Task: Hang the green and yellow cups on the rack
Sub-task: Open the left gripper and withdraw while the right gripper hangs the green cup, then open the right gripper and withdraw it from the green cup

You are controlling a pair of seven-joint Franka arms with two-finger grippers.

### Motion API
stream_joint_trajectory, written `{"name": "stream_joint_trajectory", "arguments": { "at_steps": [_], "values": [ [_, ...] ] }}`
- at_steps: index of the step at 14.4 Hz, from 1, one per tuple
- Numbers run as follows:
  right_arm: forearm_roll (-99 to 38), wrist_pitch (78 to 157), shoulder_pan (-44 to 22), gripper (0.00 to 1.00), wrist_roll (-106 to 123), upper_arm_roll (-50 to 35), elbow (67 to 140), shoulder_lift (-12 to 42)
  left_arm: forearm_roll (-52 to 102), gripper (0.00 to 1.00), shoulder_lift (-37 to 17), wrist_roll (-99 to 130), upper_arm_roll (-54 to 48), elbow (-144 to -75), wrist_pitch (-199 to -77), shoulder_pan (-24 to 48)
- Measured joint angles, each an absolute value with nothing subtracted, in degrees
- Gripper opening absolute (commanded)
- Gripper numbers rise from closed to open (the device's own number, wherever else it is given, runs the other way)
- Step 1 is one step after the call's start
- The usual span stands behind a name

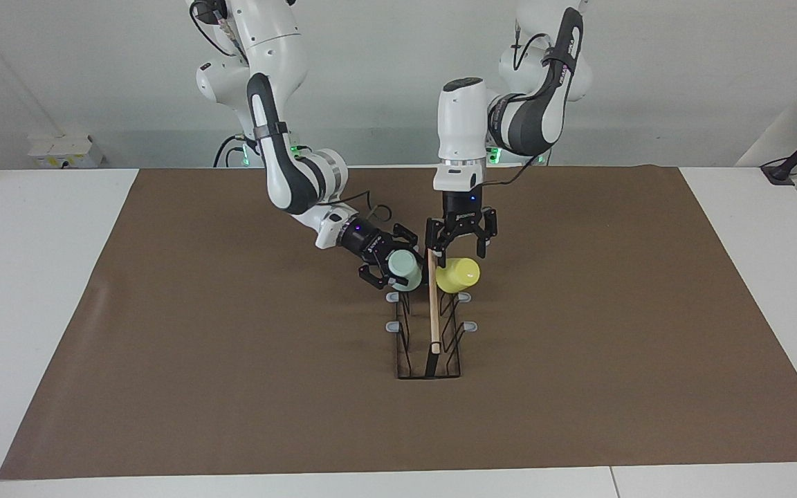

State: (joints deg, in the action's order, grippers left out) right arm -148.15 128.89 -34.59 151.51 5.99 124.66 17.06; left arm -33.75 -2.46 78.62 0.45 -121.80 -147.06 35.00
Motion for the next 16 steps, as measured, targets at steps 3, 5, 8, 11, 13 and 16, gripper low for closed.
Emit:
{"name": "stream_joint_trajectory", "arguments": {
  "at_steps": [3,5,8,11,13,16],
  "values": [
    [-148.2,129.5,-34.6,1.0,151.5,6.0,124.7,17.1,-30.1,1.0,-2.3,73.0,0.6,-119.0,-143.4,35.0],
    [-148.2,131.1,-34.8,1.0,151.5,6.0,124.6,17.1,-23.9,1.0,-2.3,64.1,1.0,-116.2,-139.3,35.0],
    [-148.2,133.6,-35.0,1.0,151.5,5.9,124.6,17.1,-13.9,1.0,-2.0,46.7,2.3,-111.8,-131.4,33.5],
    [-147.9,135.9,-35.2,1.0,151.5,5.8,124.5,16.8,-8.0,1.0,-1.2,32.2,2.6,-110.5,-127.1,28.1],
    [-147.1,141.9,-35.3,1.0,151.5,5.8,124.2,15.4,-4.7,1.0,-0.2,24.0,2.7,-110.4,-124.5,24.5],
    [-145.0,150.1,-35.5,1.0,151.4,5.8,124.2,11.0,-0.9,1.0,1.1,12.1,2.9,-110.4,-119.6,18.6]
  ]
}}
